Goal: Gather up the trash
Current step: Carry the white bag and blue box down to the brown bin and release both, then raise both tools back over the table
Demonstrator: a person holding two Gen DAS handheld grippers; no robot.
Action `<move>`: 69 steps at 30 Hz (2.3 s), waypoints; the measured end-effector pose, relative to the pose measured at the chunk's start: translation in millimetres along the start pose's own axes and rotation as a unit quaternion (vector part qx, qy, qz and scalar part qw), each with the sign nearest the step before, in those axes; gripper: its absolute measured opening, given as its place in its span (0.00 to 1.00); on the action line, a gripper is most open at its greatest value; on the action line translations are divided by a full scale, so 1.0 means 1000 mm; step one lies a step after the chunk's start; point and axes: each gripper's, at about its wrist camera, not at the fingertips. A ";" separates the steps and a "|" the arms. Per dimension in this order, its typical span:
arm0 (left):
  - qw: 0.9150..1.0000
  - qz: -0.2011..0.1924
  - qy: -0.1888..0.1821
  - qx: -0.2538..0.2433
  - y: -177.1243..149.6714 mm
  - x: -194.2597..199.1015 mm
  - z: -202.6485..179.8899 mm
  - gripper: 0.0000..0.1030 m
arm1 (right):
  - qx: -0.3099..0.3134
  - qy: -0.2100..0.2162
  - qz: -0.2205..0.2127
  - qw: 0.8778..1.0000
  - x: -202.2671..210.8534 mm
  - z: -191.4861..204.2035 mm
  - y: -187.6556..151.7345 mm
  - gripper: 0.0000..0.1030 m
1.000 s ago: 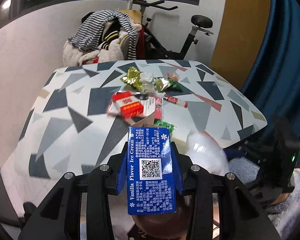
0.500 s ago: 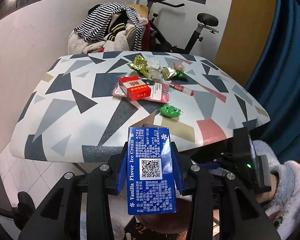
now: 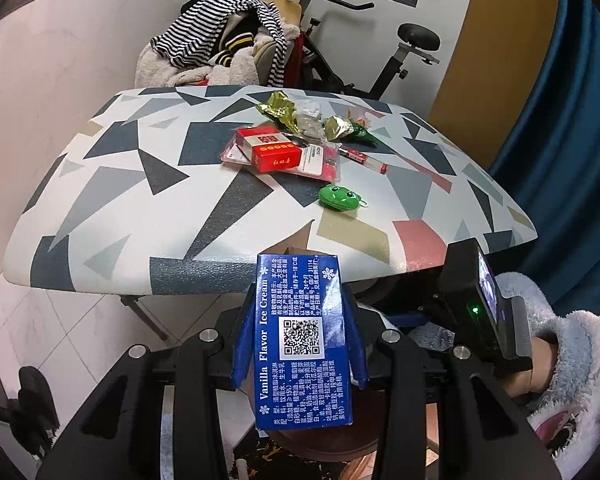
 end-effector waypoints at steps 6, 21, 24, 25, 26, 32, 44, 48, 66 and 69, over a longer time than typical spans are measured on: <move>1.000 -0.003 -0.003 0.000 0.000 0.002 -0.001 0.37 | -0.003 -0.004 -0.002 1.000 0.003 -0.005 -0.001 0.78; 0.999 0.004 -0.023 -0.032 -0.002 -0.004 -0.013 0.37 | -0.018 -0.039 -0.171 0.984 0.094 -0.029 -0.003 0.92; 0.998 0.013 -0.033 -0.047 -0.002 -0.013 -0.011 0.37 | -0.010 -0.072 -0.210 0.975 0.115 -0.042 0.001 0.94; 0.998 0.020 -0.034 -0.055 -0.002 -0.018 -0.011 0.38 | -0.007 -0.080 -0.215 0.973 0.119 -0.046 0.005 0.94; 0.997 0.028 -0.034 -0.063 -0.003 -0.023 -0.011 0.38 | 0.000 -0.094 -0.222 0.970 0.122 -0.051 0.006 0.94; 0.991 0.038 -0.047 -0.115 -0.023 -0.052 -0.010 0.38 | 0.001 -0.143 -0.226 0.964 0.116 -0.079 -0.005 0.94; 0.995 0.066 -0.041 -0.069 -0.035 -0.079 0.011 0.41 | 0.008 -0.154 -0.208 0.966 0.094 -0.065 -0.002 0.94; 0.996 0.057 -0.029 -0.068 -0.035 -0.076 0.012 0.60 | -0.002 -0.158 -0.206 0.966 0.093 -0.068 -0.002 0.94; 0.999 0.003 0.002 -0.050 -0.028 -0.057 0.021 0.94 | -0.025 -0.168 -0.194 0.966 0.090 -0.077 -0.001 0.94; 0.999 -0.028 0.019 -0.035 -0.022 -0.045 0.028 0.94 | -0.024 -0.173 -0.192 0.966 0.091 -0.077 -0.001 0.94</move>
Point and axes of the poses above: each gripper's, at about its wrist camera, not at the fingertips, and x roughly against the way its jaws point, z to its left, y to its top, and after that the axes turned 12 degrees about -y, right-handed
